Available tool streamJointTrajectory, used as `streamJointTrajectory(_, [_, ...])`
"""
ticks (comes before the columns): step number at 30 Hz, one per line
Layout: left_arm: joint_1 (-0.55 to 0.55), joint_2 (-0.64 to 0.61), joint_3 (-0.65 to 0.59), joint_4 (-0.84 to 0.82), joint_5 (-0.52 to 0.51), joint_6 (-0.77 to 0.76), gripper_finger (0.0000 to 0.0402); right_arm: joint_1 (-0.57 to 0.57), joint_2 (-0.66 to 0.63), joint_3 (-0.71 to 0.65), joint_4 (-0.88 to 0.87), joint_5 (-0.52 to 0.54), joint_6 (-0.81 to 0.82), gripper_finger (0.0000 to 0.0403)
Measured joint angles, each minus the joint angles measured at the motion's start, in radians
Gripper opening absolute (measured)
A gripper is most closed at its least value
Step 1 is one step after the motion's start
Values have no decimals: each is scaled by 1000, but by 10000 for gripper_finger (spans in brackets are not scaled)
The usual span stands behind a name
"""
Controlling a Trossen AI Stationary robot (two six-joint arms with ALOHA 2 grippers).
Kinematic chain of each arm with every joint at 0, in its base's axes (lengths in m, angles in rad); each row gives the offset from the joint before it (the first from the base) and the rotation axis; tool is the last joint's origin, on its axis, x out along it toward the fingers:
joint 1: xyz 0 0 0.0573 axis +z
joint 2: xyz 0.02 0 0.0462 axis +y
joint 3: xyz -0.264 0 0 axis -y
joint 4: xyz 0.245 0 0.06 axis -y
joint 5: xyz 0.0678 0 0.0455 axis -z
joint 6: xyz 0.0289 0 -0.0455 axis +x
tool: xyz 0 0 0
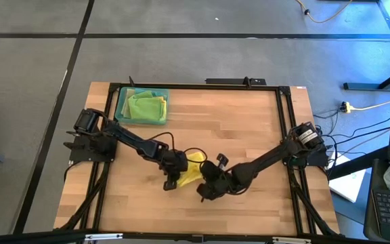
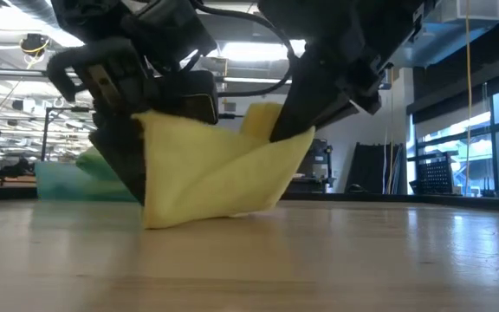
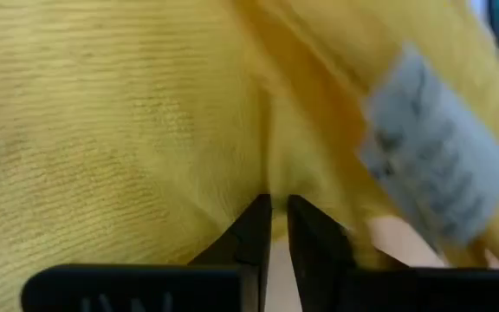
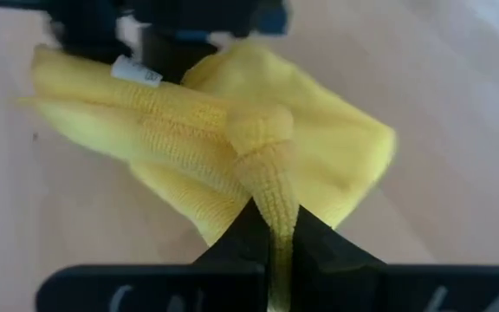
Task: Fold microfiber towels
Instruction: Fold the yellow microfiber cloth
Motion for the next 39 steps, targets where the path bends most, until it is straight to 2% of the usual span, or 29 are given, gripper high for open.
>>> streamJointTrajectory(3, [-11, 2, -4, 39, 66, -47, 37, -3, -3, -1, -20, 50, 16, 16])
streamJointTrajectory(6, [-38, 3, -3, 86, 120, -63, 37, -16, -3, -1, -20, 55, 17, 21])
streamJointTrajectory(9, [-69, 3, -3, 89, 124, -71, 37, -33, -3, -6, -14, 43, -4, 22])
streamJointTrajectory(15, [-113, 2, -2, 94, 92, -103, 37, -62, -3, -35, 0, -32, 2, 19])
streamJointTrajectory(21, [-116, -21, -1, 100, 82, -178, 37, -73, -3, -45, 26, -39, 62, 17])
streamJointTrajectory(31, [-116, -148, 0, 83, -87, -225, 37, -164, -3, -46, 119, -45, 232, 33])
streamJointTrajectory(39, [-148, -203, 1, -27, -117, -239, 37, -267, -2, -205, 365, -239, 521, 33])
